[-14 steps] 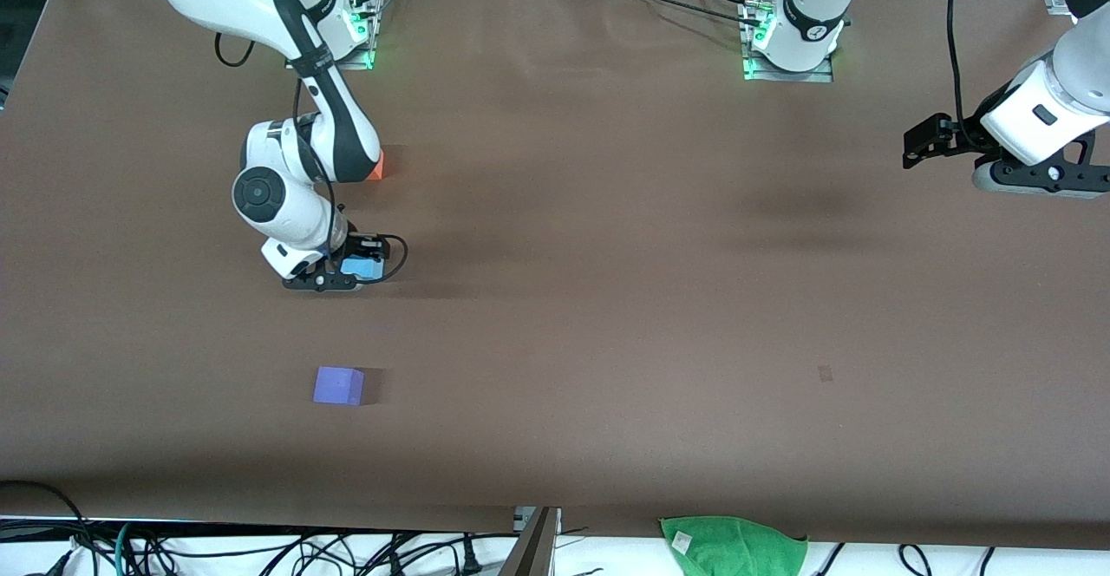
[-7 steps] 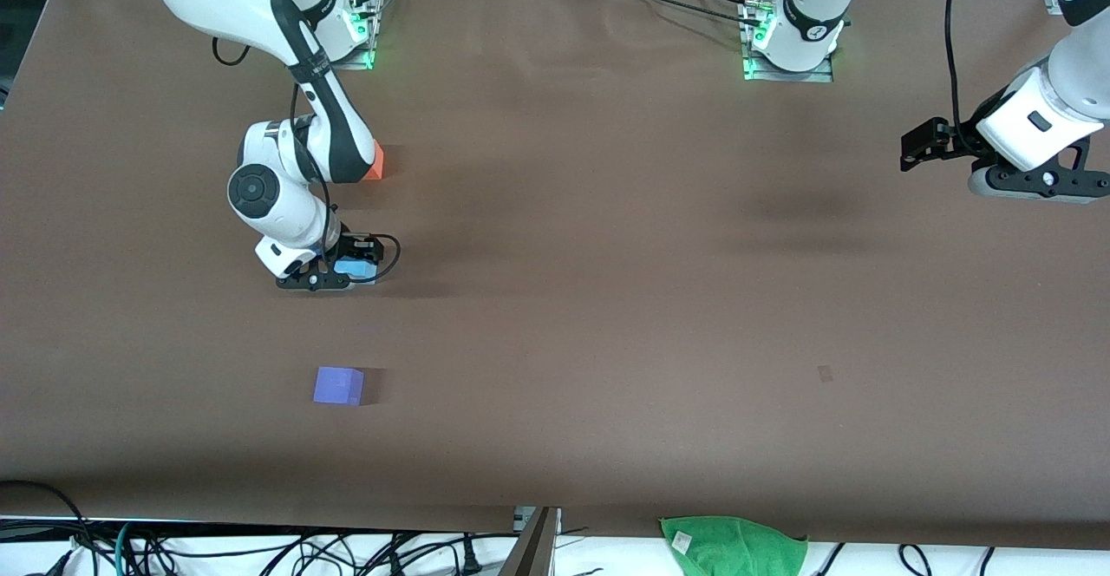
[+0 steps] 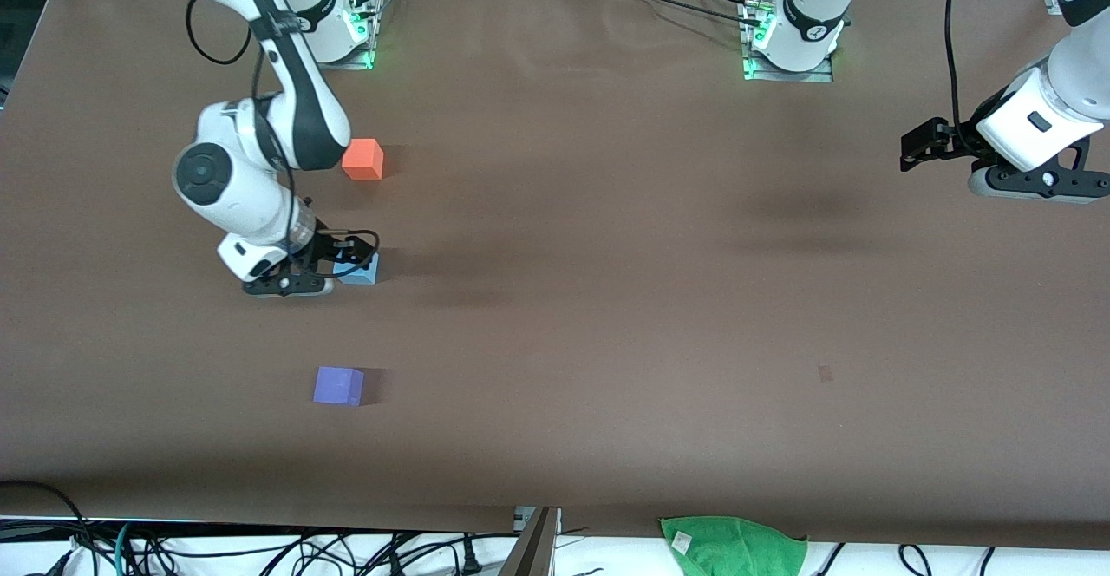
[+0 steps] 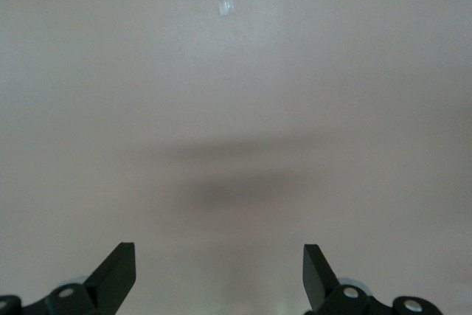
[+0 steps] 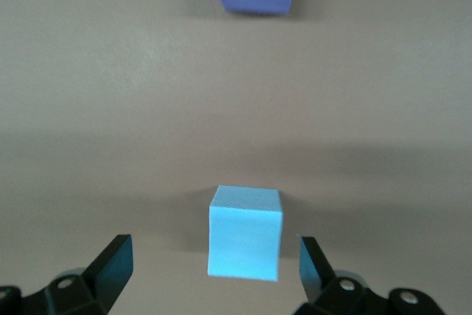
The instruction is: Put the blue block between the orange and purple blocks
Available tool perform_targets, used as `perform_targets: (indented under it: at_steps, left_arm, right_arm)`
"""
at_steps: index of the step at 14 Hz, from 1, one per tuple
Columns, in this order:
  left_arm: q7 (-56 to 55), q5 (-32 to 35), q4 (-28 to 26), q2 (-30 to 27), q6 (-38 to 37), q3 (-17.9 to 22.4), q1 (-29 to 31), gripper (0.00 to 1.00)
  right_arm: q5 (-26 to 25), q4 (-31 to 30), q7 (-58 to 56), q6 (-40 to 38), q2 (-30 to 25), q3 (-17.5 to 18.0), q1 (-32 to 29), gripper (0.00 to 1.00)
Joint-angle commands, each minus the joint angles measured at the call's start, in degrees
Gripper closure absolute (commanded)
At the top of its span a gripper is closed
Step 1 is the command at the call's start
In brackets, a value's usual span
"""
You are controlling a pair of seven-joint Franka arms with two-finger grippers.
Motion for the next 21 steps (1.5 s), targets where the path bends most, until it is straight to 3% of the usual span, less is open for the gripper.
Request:
perform_targets:
  at_steps: [1, 5, 8, 9, 12, 21]
  left_arm:
    - [-0.17, -0.44, 1.30, 0.59, -0.30, 0.01, -0.11, 0.00]
    - [-0.17, -0.44, 1.30, 0.59, -0.30, 0.01, -0.11, 0.00]
    - [-0.17, -0.44, 1.30, 0.59, -0.30, 0.01, -0.02, 0.00]
    - [-0.09, -0.44, 1.30, 0.59, -0.30, 0.01, -0.02, 0.00]
    - [-0.17, -0.44, 1.30, 0.59, -0.30, -0.08, -0.02, 0.00]
    - [-0.17, -0.44, 1.30, 0.59, -0.30, -0.08, -0.11, 0.00]
  right_arm:
    - [-1.27, 7.54, 0.44, -12.84, -2.83, -0.22, 0.21, 0.00]
    - [-1.44, 9.68, -0.08, -26.05, -15.92, -3.72, 0.12, 0.00]
    - [-1.79, 12.48, -2.89, -32.38, -17.96, -5.23, -1.53, 0.00]
    - [-2.58, 14.84, -2.99, -35.19, -17.87, -3.75, -4.68, 0.00]
    - [-5.04, 17.85, -6.67, -39.00, -17.70, 6.52, -15.58, 0.00]
    - [-7.85, 20.05, -10.37, -39.00, -17.35, 6.90, -16.58, 0.00]
